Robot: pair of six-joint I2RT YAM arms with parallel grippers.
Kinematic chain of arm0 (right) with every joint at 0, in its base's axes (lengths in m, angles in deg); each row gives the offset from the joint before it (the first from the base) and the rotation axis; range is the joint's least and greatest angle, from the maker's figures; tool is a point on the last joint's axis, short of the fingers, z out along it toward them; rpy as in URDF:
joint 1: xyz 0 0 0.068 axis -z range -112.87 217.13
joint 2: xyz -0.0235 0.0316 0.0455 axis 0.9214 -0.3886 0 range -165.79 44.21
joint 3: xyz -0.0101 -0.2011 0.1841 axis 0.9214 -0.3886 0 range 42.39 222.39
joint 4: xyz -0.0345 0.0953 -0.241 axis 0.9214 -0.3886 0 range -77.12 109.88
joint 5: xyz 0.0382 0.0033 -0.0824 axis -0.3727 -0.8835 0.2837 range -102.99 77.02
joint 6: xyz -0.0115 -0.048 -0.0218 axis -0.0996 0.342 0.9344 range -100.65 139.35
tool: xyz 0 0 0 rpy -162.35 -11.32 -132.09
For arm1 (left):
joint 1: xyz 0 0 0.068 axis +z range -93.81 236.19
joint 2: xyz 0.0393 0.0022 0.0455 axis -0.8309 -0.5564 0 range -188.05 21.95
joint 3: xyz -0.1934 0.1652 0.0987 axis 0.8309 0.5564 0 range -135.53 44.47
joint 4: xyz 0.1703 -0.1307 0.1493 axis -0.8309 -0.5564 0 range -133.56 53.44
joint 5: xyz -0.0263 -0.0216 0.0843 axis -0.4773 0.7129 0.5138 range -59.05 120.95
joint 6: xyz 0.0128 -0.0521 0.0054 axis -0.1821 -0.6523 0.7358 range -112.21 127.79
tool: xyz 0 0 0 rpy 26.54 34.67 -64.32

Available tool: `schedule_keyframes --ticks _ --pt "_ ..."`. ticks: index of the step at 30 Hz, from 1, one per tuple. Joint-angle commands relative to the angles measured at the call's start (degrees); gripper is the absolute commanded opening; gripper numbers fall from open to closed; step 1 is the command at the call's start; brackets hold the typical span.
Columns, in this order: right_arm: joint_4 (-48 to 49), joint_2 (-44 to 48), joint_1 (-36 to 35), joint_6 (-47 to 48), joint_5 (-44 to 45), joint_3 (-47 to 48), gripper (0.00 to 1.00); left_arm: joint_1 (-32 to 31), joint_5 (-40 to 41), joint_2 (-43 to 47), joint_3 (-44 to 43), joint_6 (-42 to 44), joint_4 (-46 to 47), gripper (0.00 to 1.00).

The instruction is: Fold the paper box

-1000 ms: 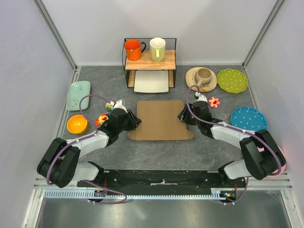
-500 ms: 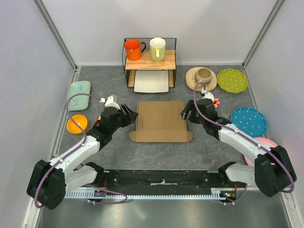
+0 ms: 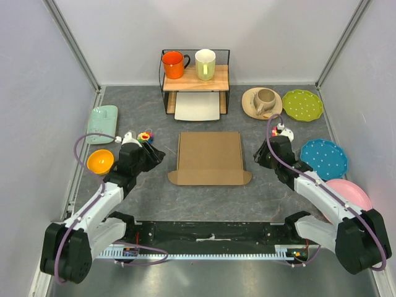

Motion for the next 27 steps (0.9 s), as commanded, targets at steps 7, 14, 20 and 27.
schedule_keyframes --ticks 7,14,20,27 --pt "8.6 -3.8 0.3 -2.2 -8.1 -4.6 0.21 2.1 -13.8 -10.1 2.4 -3.4 9.6 0.5" --pt "13.1 -9.5 0.1 -3.0 -11.9 -4.2 0.14 2.1 -17.4 -16.2 1.8 -4.9 14.2 0.39" --pt "15.7 -10.3 0.1 -3.4 -13.6 -5.3 0.09 2.0 -18.2 -17.5 2.9 -5.1 17.4 0.32" --pt "16.7 -10.8 0.0 -3.5 -14.7 -6.0 0.07 1.5 -19.2 -18.9 3.5 -5.4 19.3 0.26"
